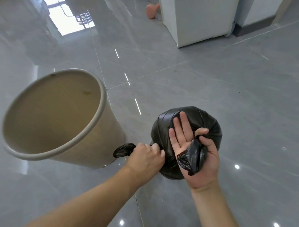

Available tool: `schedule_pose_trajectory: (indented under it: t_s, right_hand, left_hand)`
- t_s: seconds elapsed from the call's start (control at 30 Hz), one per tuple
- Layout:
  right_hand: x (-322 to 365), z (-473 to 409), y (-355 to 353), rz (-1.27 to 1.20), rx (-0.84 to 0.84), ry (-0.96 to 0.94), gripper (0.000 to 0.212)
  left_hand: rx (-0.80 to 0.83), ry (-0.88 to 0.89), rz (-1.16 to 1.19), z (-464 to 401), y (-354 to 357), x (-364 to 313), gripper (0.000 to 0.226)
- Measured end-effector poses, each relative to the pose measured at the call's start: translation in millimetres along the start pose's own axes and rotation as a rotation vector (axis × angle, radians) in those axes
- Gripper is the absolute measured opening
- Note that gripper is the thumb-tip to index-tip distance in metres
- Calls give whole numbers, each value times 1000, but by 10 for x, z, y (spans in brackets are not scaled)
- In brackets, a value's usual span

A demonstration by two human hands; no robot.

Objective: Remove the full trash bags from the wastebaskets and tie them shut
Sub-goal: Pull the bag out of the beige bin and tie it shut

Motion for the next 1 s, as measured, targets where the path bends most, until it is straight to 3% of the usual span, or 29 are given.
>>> schedule_pose_trajectory:
  t_s: [0.27,0.5,0.67,0.87,1.0]
  right_hand:
    - [-81,-100,14,-30,172,13,31]
    - [0,-182,-211,250,-39,-41,23]
    - [-25,-260,-251,402,-89,-88,10]
    - [-57,-347,-392,750,-216,-167,25]
    - [7,-334,-359,877,-269,-214,29]
  left_hand:
    - [7,-7,15,-17,-8,-22,21]
    - [10,-163,226,123,102,47,13]
    - [-21,-198,351,433,77,168,16]
    - [68,-209,198,811,-80,452,1]
    - [65,-215,153,879,-281,539,10]
Point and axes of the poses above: each hand's wrist, its own z-axis away from the middle knuckle, its own y-axis out of the palm, x = y × z, the point moved 5 cm from there along -z, towards the middle knuckle, and after that the axes turned 8 degrees about y, right-handed, at the moved point
